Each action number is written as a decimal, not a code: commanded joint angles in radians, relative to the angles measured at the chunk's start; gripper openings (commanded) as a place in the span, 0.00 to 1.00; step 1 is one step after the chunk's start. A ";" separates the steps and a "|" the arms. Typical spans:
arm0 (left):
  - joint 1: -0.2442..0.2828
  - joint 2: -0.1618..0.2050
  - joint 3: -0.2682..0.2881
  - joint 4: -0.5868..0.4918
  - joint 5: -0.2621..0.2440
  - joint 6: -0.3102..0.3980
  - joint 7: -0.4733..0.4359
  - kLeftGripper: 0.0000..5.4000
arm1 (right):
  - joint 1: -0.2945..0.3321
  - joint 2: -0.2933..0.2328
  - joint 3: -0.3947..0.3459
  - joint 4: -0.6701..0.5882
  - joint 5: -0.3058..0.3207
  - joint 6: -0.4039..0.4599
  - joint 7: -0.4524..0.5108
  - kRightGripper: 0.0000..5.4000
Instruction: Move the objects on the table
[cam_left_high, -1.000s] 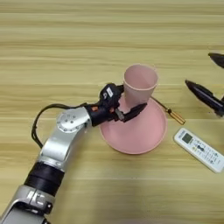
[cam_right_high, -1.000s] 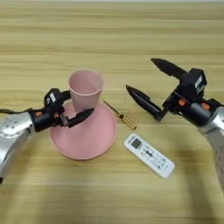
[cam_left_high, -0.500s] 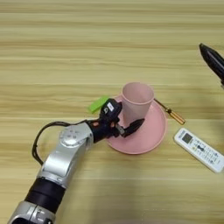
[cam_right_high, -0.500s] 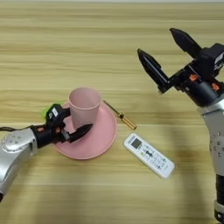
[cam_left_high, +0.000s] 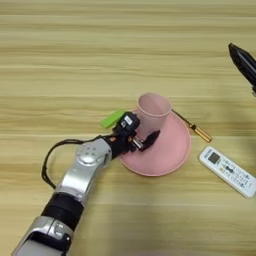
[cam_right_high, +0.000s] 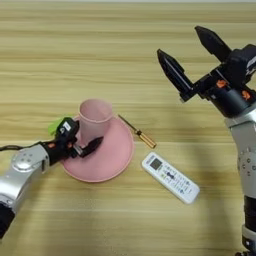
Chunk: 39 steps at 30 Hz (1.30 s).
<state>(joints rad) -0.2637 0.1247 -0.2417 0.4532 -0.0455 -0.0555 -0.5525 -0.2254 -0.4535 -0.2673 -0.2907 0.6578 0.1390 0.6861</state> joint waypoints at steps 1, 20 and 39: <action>-0.014 -0.004 -0.003 0.022 0.014 -0.015 -0.009 0.70 | -0.019 0.004 0.005 -0.017 0.016 0.005 0.002 1.00; 0.036 0.019 -0.043 -0.050 0.011 -0.022 -0.095 0.85 | -0.009 0.023 0.007 -0.004 0.007 -0.001 0.008 1.00; 0.082 0.048 -0.003 -0.249 -0.056 0.020 -0.140 1.00 | 0.001 0.026 0.009 -0.006 0.011 0.003 0.020 1.00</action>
<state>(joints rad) -0.1926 0.1542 -0.2532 0.2395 -0.0885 -0.0564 -0.6831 -0.2255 -0.4295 -0.2621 -0.2940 0.6576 0.1386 0.7018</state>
